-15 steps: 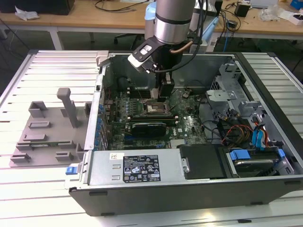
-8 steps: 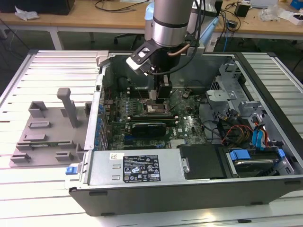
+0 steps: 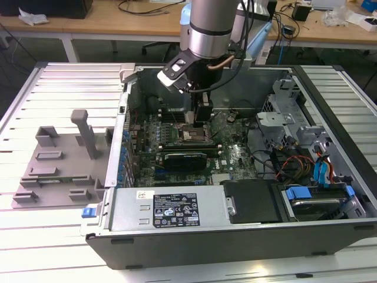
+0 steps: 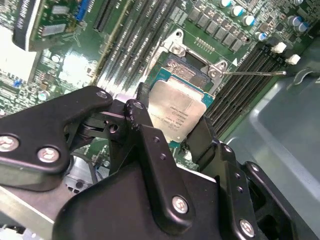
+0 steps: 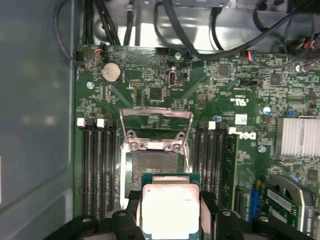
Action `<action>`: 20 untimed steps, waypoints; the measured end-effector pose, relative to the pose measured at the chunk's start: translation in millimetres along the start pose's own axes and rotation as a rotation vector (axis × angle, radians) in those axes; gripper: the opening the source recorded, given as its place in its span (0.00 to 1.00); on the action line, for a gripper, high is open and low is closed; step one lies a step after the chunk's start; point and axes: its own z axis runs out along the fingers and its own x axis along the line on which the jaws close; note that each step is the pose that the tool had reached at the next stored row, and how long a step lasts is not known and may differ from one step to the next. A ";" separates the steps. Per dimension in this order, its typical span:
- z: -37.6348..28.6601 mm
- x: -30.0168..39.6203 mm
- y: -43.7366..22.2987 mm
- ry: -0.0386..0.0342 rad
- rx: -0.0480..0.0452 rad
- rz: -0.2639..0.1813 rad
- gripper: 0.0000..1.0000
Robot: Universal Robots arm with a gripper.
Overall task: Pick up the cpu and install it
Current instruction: 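Place the cpu into insertion slot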
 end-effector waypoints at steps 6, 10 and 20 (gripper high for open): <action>5.4 4.1 0.4 -0.0001 -0.0001 -0.001 0.55; 8.8 4.1 0.5 -0.0001 -0.0001 -0.001 0.55; 14.9 4.2 0.7 0.0000 -0.0002 -0.001 0.55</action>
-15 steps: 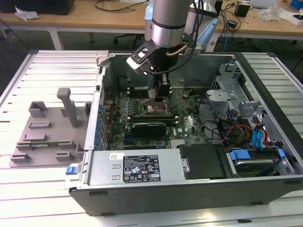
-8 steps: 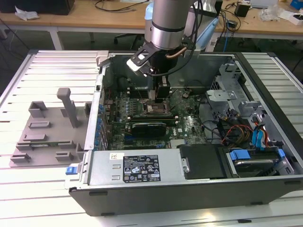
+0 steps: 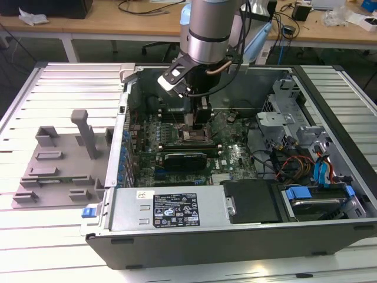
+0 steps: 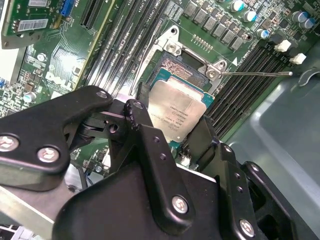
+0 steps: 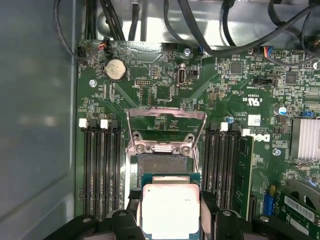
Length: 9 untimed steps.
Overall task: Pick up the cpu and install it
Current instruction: 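Place the cpu into insertion slot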
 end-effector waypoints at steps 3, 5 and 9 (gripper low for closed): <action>3.4 0.0 0.1 0.0000 0.0001 0.000 0.55; 4.6 0.1 0.2 -0.0001 0.0001 0.000 0.55; 7.6 2.3 0.1 0.0000 0.0001 0.000 0.55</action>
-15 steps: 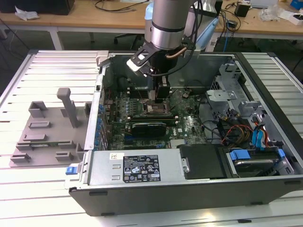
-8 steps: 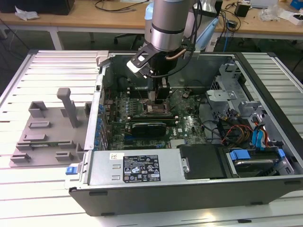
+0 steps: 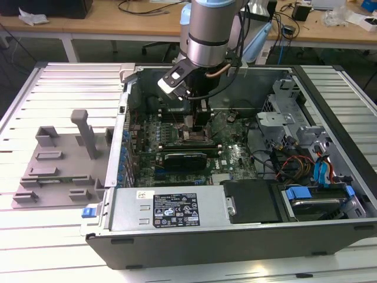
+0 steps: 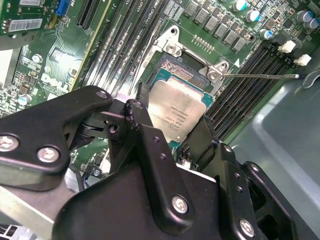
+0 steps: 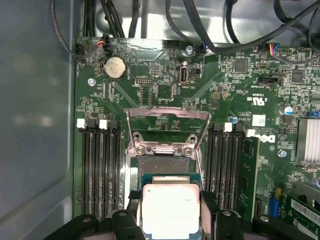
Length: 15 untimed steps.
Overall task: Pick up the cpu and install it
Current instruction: 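Place the cpu into insertion slot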
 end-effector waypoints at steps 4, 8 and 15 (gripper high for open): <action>7.5 4.6 0.4 -0.0008 0.0000 -0.002 0.55; 11.0 4.6 0.5 -0.0007 0.0000 -0.002 0.55; 15.3 4.7 0.6 -0.0008 0.0000 -0.002 0.55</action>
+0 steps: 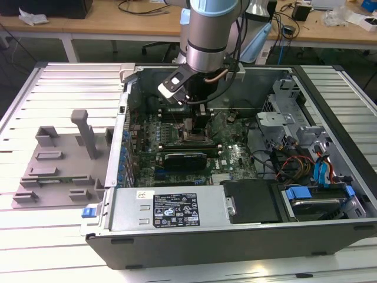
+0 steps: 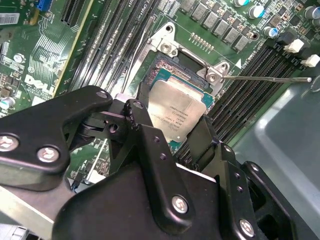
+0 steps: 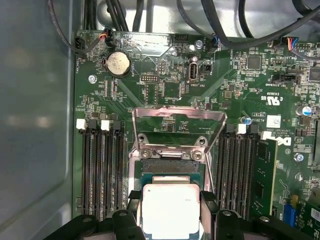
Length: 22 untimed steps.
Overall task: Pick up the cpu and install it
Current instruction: 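Place the cpu into insertion slot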
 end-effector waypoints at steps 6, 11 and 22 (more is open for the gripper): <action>3.1 0.1 0.1 0.0001 0.0000 0.000 0.55; 6.5 0.1 0.3 0.0001 0.0000 0.000 0.55; 12.2 0.2 0.5 0.0001 0.0000 0.000 0.55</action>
